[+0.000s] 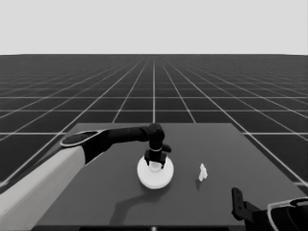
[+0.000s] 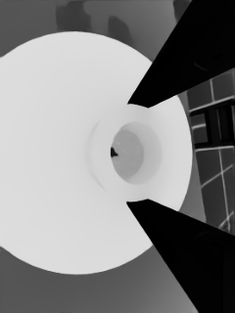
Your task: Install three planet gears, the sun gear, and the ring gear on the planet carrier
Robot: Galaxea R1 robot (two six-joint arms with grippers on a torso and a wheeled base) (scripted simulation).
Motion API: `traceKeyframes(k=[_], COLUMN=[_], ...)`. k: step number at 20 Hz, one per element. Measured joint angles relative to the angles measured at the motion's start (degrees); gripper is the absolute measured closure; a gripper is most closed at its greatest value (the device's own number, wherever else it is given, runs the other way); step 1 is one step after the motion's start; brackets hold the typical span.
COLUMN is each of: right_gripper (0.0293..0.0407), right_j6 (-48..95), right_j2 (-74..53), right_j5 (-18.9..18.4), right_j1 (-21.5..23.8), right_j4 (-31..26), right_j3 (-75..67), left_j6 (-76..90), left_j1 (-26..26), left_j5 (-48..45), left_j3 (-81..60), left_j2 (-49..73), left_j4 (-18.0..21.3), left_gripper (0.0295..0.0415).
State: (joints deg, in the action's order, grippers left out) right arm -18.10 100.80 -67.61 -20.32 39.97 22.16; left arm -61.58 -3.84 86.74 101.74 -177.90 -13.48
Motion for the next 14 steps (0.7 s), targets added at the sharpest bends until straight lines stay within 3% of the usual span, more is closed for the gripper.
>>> traceKeyframes(k=[14], right_gripper=[0.0315], right_j6=[0.0], right_j2=[0.0], right_j5=[0.0], right_j1=[0.0], right_j4=[0.0], right_j3=[0.0], left_j6=[7.0], left_j1=[-0.5], left_j5=[-0.1], left_j3=[0.0], left_j2=[0.0], left_j4=[0.0], left_gripper=[0.0362])
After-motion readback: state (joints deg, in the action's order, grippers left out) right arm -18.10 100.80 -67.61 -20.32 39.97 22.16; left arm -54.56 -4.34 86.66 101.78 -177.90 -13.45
